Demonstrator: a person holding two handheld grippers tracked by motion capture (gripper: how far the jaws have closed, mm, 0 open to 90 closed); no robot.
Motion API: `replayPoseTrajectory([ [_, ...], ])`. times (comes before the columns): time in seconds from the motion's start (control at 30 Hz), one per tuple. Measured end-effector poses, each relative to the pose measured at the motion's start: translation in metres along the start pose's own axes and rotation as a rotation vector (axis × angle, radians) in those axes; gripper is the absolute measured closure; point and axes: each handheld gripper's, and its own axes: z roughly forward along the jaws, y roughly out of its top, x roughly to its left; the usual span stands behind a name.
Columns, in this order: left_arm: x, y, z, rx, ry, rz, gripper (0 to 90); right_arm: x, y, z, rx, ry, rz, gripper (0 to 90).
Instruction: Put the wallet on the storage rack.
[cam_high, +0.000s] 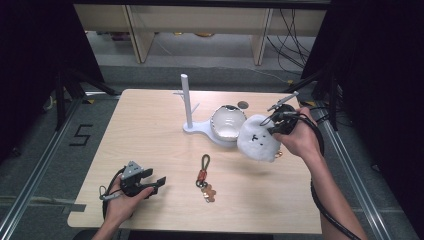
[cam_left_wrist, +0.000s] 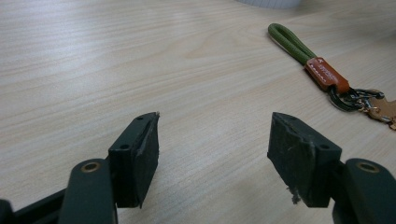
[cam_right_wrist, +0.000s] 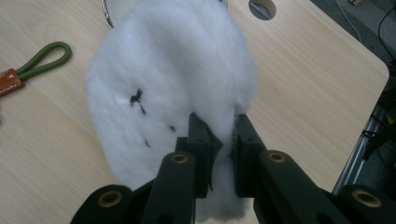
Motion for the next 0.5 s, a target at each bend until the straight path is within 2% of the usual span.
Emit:
replayPoseTrajectory([
  [0.5, 0.0, 0.0, 0.0, 0.002, 0.001, -0.001, 33.0, -0.003, 0.018, 0.004, -0.007, 0.0, -0.027, 81.5],
])
